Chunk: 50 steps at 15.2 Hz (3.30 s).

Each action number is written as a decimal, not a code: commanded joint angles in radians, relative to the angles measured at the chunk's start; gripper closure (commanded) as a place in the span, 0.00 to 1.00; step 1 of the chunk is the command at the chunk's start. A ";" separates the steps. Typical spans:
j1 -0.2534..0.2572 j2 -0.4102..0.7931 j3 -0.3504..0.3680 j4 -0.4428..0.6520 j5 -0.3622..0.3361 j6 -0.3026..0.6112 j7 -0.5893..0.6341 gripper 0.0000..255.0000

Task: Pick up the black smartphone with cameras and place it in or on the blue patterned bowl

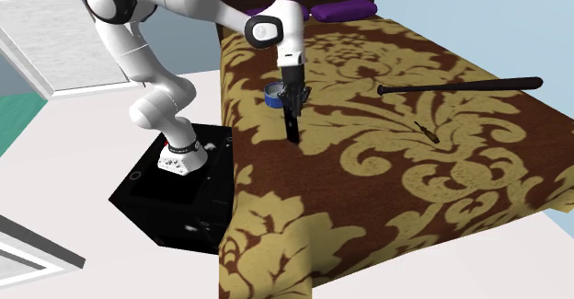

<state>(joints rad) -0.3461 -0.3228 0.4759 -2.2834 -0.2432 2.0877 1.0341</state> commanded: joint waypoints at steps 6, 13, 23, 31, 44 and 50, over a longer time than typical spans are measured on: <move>0.003 -0.021 -0.012 0.078 0.019 -0.092 -0.039 1.00; 0.003 -0.030 -0.020 0.162 0.029 -0.180 -0.070 1.00; 0.080 -0.076 0.117 0.235 0.089 -0.337 0.091 1.00; 0.119 -0.031 0.275 0.376 0.111 -0.479 0.268 1.00; 0.169 0.330 0.665 0.739 -0.083 -0.736 0.697 1.00; 0.156 0.281 0.643 0.632 -0.041 -0.642 0.689 1.00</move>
<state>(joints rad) -0.1869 -0.0322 1.1238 -1.6298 -0.2917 1.4258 1.7259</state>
